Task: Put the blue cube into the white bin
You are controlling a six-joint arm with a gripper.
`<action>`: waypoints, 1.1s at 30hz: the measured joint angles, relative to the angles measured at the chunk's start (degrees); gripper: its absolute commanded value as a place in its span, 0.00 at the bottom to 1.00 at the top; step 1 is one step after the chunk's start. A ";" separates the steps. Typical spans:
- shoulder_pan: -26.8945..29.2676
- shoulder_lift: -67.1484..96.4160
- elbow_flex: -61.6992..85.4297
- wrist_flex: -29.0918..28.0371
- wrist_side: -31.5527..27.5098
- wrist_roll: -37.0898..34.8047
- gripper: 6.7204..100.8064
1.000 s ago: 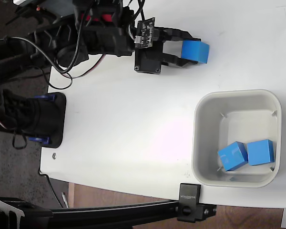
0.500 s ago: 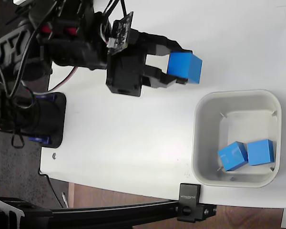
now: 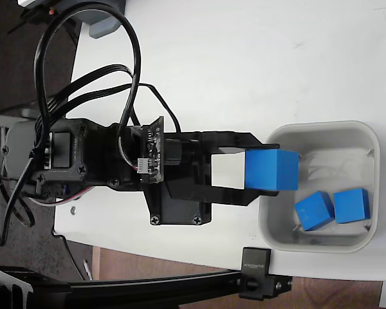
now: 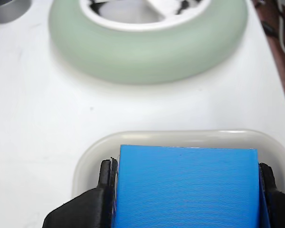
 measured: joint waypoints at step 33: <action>-10.20 92.11 82.44 19.25 7.21 -0.09 0.99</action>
